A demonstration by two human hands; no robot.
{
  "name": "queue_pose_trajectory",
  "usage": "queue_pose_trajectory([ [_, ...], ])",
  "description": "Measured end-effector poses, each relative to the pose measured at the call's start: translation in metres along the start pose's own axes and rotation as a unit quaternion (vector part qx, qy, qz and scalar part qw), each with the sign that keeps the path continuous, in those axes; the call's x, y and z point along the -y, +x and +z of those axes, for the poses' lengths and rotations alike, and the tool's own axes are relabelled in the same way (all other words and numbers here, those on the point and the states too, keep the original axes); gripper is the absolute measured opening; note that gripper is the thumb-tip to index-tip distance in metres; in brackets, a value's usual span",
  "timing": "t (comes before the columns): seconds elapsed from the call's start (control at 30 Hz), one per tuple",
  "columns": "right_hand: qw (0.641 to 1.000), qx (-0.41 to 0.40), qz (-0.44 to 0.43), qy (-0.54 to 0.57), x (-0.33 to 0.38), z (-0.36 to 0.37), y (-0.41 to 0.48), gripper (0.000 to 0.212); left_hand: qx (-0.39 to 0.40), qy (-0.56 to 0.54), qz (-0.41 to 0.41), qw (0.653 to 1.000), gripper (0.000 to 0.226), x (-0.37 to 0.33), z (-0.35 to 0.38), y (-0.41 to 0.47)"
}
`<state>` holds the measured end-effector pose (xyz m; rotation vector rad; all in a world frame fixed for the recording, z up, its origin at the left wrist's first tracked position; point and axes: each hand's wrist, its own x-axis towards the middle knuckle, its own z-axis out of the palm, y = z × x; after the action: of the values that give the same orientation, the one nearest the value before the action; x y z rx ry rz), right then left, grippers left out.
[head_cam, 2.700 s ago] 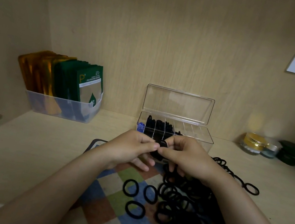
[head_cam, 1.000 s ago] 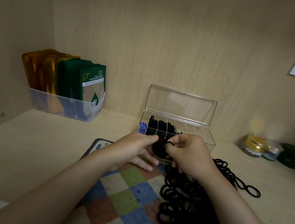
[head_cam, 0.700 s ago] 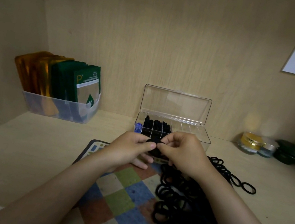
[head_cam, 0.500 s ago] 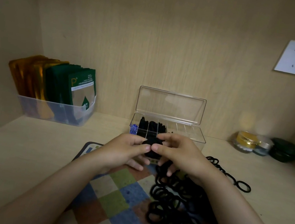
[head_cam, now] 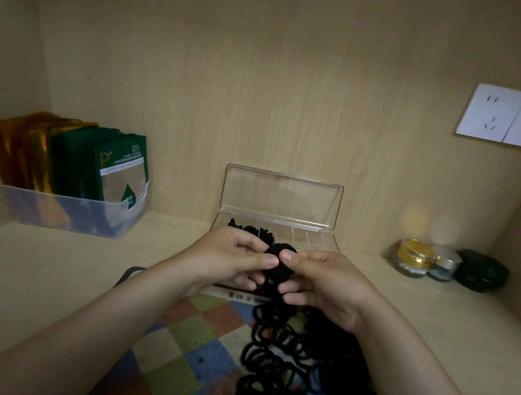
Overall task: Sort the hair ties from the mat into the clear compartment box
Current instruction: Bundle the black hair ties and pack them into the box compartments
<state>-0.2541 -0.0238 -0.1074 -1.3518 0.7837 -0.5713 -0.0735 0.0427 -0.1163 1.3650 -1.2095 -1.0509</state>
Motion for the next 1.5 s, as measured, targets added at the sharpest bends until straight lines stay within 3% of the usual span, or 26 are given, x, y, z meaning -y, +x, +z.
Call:
queue_pose_trajectory([
  [0.17, 0.995, -0.091, -0.023, -0.016, 0.015, -0.013, 0.02, 0.013, 0.002, 0.142, 0.047, 0.989, 0.023, -0.021, -0.003, 0.037],
  [0.33, 0.968, -0.196, -0.052, -0.147, 0.036, -0.019, 0.052, 0.015, -0.116, 0.28, 0.111, 0.947, 0.019, -0.018, -0.014, 0.077],
  [0.5, 0.935, -0.233, -0.055, -0.263, 0.04, -0.013, 0.091, 0.025, -0.128, 0.349, 0.131, 0.919, 0.031, 0.005, -0.016, 0.09],
  [0.67, 0.859, -0.254, -0.053, -0.44, 0.03, -0.011, 0.114, 0.015, -0.103, 0.405, 0.139, 0.898, 0.039, 0.017, -0.02, 0.091],
  [0.77, 0.795, -0.259, -0.042, -0.546, 0.029, -0.005, 0.12, 0.014, -0.093, 0.414, 0.137, 0.895, 0.039, 0.019, -0.02, 0.092],
  [0.9, 0.714, -0.227, 0.012, -0.662, 0.023, 0.003, 0.13, 0.015, -0.074, 0.415, 0.136, 0.897, 0.037, 0.018, -0.02, 0.089],
  [1.0, 0.712, -0.199, 0.036, -0.672, 0.025, 0.002, 0.133, 0.017, -0.051, 0.435, 0.122, 0.891, 0.037, 0.017, -0.02, 0.086],
  [1.17, 0.735, -0.079, 0.028, -0.673, 0.04, -0.014, 0.126, 0.023, -0.03, 0.487, 0.115, 0.866, 0.04, 0.013, -0.016, 0.084],
  [1.33, 0.728, -0.102, -0.075, -0.674, 0.043, -0.02, 0.103, 0.043, -0.045, 0.476, 0.132, 0.869, 0.042, 0.017, -0.017, 0.088],
  [1.4, 0.713, -0.073, -0.112, -0.688, 0.036, -0.017, 0.097, 0.041, -0.063, 0.471, 0.142, 0.868, 0.043, 0.018, -0.016, 0.089],
  [1.5, 0.652, -0.045, -0.108, -0.749, 0.023, -0.01, 0.092, 0.051, -0.062, 0.473, 0.138, 0.868, 0.04, 0.019, -0.015, 0.089],
])
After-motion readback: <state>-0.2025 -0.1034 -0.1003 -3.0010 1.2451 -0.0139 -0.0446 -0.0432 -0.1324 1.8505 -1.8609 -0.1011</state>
